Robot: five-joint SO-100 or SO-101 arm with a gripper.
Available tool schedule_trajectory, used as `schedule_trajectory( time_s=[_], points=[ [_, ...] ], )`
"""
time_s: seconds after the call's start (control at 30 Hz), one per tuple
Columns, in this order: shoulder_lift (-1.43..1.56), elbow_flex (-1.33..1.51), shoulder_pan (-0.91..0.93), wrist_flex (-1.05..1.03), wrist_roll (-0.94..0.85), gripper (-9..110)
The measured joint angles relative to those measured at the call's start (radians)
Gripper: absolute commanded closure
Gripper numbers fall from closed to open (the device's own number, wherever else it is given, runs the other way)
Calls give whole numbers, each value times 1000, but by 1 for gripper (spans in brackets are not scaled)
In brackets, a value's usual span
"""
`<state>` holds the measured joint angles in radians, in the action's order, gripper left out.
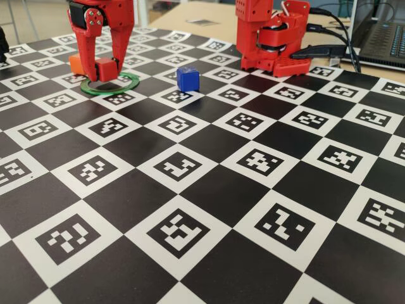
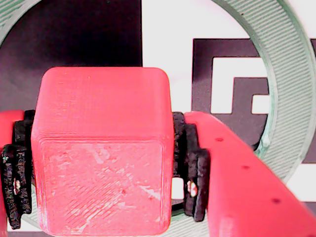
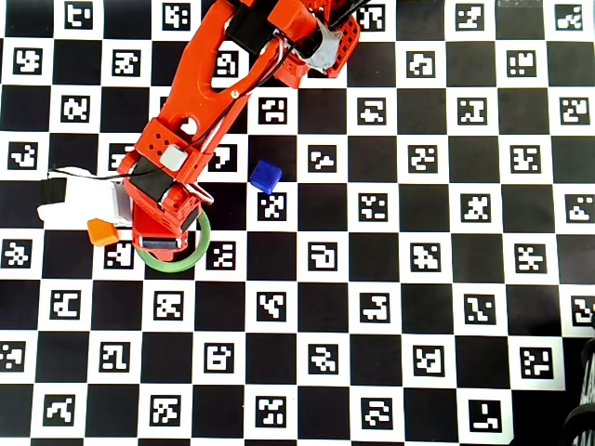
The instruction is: Grab the red cube then put it in the green circle then put the blue cube on top and finally the orange cube on top
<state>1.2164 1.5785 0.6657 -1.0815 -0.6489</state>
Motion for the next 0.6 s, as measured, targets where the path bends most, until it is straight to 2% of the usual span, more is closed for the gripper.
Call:
schedule_trajectory(
  time_s=[0.6],
  points=[
    [-35,0,0,-8,0,96]
  ],
)
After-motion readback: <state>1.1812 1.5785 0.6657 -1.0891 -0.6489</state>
